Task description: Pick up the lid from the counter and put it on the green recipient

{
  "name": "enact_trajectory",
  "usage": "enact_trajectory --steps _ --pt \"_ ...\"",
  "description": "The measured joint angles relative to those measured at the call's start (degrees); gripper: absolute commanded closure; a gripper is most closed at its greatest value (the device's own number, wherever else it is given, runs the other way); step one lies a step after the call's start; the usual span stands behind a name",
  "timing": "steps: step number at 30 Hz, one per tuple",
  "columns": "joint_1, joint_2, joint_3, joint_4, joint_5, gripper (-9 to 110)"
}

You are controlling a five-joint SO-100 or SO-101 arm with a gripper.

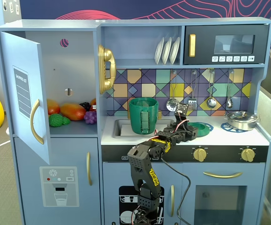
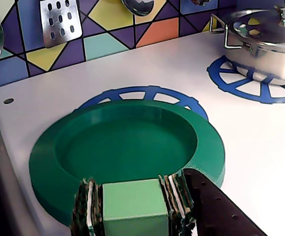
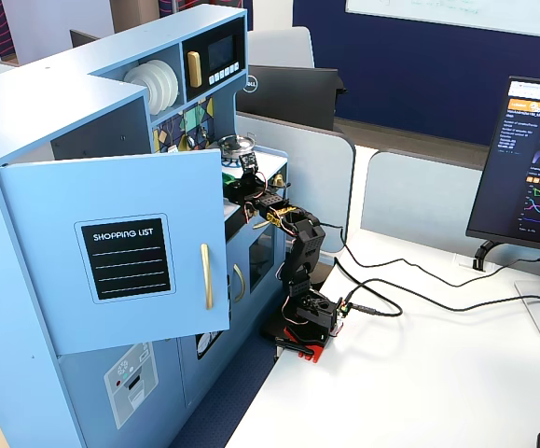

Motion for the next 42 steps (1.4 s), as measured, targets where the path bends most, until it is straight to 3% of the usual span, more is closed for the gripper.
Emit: enact_trajectory --steps 10,12,16,31,42 --pt "-0.6 -1.2 -0.7 0.0 0.0 65" --pt "-0.7 -1.6 -1.1 0.0 0.0 73" --pt "-1.3 -1.8 -1.1 0.0 0.0 101" --pt "-3.1 -1.8 -1.4 -1.0 0.0 101" --pt "-2.3 -0.4 -15.4 5.4 -0.1 101"
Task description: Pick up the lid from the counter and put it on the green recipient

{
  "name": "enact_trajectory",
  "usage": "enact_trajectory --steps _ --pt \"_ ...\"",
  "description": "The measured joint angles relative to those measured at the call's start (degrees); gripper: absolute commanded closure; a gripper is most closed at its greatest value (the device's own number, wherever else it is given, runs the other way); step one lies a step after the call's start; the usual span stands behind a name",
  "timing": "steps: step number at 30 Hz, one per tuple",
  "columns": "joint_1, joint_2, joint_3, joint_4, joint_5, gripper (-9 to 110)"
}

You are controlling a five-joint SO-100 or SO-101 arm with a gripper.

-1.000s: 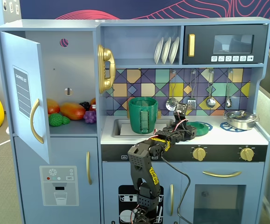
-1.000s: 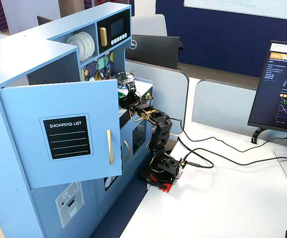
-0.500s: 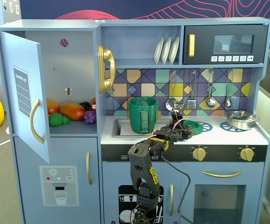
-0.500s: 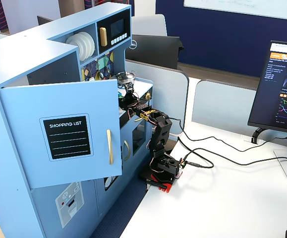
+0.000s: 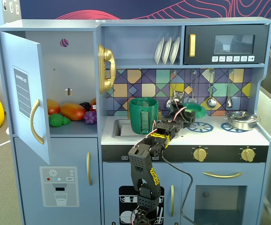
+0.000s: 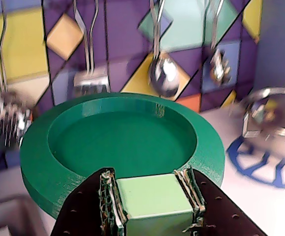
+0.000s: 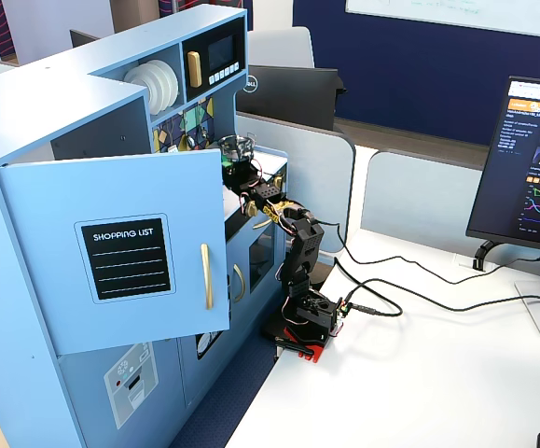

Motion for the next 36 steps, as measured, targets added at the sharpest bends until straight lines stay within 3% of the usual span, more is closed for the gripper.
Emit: enact_trajectory --steps 7,17,36 --pt "-1.3 5.0 -7.6 10.4 0.1 101" --pt "-11.2 7.6 -13.4 17.1 -0.6 101" --pt "-25.9 7.8 -14.0 20.5 -4.5 101"
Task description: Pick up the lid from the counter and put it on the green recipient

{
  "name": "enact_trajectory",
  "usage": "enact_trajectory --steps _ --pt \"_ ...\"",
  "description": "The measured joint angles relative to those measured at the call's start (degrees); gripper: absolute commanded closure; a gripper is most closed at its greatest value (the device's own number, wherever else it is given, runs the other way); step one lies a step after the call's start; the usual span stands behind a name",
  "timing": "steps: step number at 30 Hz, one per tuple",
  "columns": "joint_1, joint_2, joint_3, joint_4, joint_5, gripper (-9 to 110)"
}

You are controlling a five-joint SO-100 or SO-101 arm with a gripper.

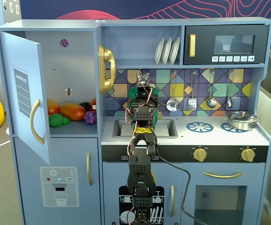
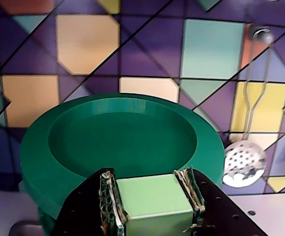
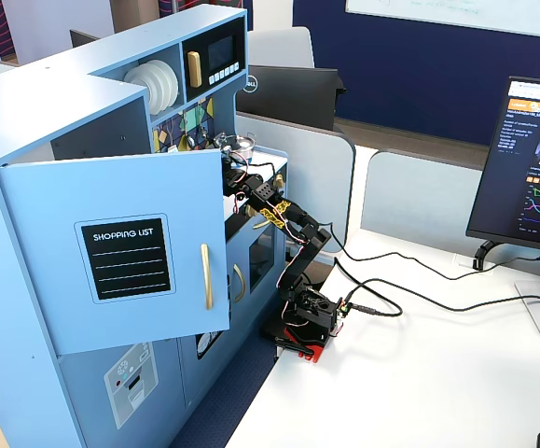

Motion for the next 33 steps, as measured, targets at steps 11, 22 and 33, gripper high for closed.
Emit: enact_trajectory --steps 11,22,33 --pt "0.5 3.5 0.0 3.2 -1.0 101" --pt "0.6 3.6 0.9 4.0 -1.1 101" --pt "0.6 2.4 0.9 4.0 -1.1 101"
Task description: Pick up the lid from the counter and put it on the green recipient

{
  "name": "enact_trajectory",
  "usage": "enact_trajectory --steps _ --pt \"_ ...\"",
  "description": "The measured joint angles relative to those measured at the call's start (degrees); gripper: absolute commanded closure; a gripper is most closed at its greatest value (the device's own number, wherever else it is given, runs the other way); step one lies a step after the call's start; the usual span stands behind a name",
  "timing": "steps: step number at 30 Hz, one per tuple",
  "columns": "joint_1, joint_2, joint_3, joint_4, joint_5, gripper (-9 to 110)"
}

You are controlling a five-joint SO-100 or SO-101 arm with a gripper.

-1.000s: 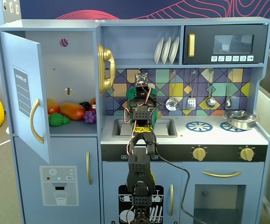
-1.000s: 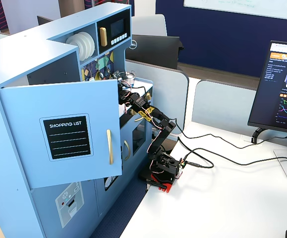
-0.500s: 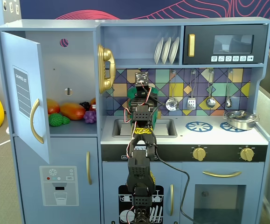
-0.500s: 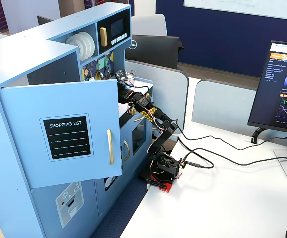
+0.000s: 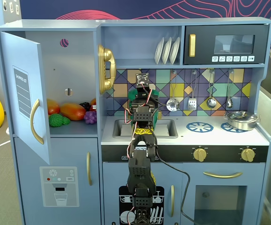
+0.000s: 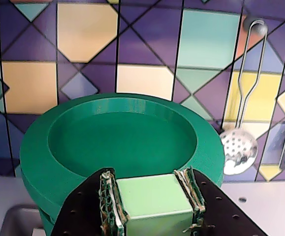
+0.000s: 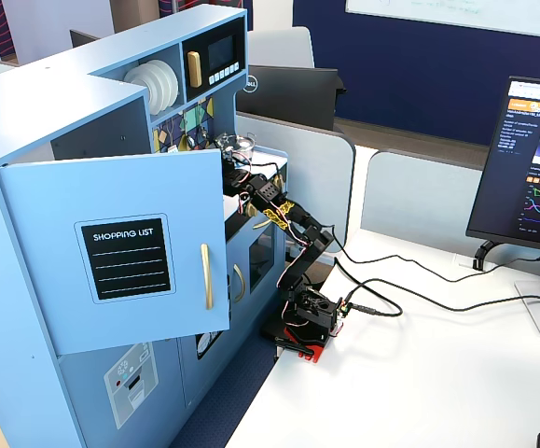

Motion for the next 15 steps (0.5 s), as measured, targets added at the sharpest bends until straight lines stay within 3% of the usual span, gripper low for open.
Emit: enact_trajectory --steps 15 --pt "-0.1 -1.7 2.4 -0.1 -1.3 101"
